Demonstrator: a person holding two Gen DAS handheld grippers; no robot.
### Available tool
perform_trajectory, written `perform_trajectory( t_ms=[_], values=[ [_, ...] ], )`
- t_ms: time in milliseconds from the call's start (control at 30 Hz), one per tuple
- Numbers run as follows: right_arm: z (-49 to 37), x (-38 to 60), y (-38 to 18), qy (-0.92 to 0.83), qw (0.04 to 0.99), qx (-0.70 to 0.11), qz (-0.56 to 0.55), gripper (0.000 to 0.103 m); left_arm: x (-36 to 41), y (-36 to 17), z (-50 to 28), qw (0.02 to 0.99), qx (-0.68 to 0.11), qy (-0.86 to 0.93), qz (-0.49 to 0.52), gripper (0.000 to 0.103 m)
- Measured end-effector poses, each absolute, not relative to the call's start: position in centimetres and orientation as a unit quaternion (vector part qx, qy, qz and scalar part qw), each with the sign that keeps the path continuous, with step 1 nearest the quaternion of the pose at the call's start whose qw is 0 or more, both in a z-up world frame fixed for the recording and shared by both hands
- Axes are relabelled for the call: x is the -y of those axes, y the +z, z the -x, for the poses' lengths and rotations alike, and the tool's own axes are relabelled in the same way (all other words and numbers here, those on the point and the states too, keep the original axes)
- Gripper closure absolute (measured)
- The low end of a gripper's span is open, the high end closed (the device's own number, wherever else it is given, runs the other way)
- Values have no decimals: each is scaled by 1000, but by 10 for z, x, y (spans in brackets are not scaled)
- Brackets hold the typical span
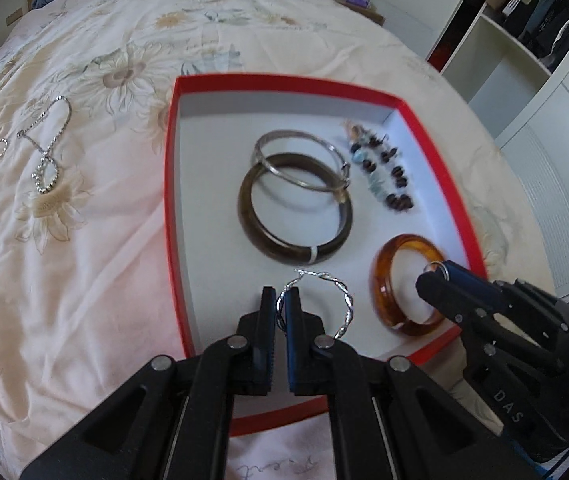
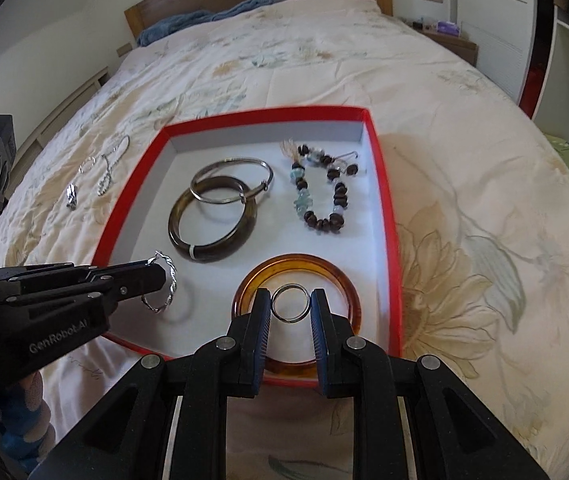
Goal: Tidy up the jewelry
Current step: 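Open both tools to drop the hoop earring and ring into the box, then move both tools back over the remaining silver jewelry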
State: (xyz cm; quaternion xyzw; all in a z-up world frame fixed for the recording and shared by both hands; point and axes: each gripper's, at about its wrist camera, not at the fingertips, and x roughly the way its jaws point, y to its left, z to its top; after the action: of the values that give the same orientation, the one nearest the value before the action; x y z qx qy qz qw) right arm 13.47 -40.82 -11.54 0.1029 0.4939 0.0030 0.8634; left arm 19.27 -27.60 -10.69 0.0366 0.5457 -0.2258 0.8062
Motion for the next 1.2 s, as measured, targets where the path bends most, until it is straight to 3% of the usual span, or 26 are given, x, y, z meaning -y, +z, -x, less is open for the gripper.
perform_trajectory(
  t_ms=[433,567,900,1033,1200],
  values=[
    [-145,405,-133,2,842,-534,-75,81,285,-111,-191,811,-535,-225,-78,97],
    [-144,406,-128,0,844,-531,-79,71,284,-111,-190,811,-533,-230,-80,97],
    [-111,418,-92,-29,860,-500,-95,64,270,-79,-176,825,-508,-240,-62,97],
    [-93,414,-75,-41,866,-486,-106,59,263,-55,-156,836,-488,-244,-59,82],
    [-66,404,-59,-48,872,-473,-117,55,249,-31,-132,848,-464,-249,-54,80]
  ],
)
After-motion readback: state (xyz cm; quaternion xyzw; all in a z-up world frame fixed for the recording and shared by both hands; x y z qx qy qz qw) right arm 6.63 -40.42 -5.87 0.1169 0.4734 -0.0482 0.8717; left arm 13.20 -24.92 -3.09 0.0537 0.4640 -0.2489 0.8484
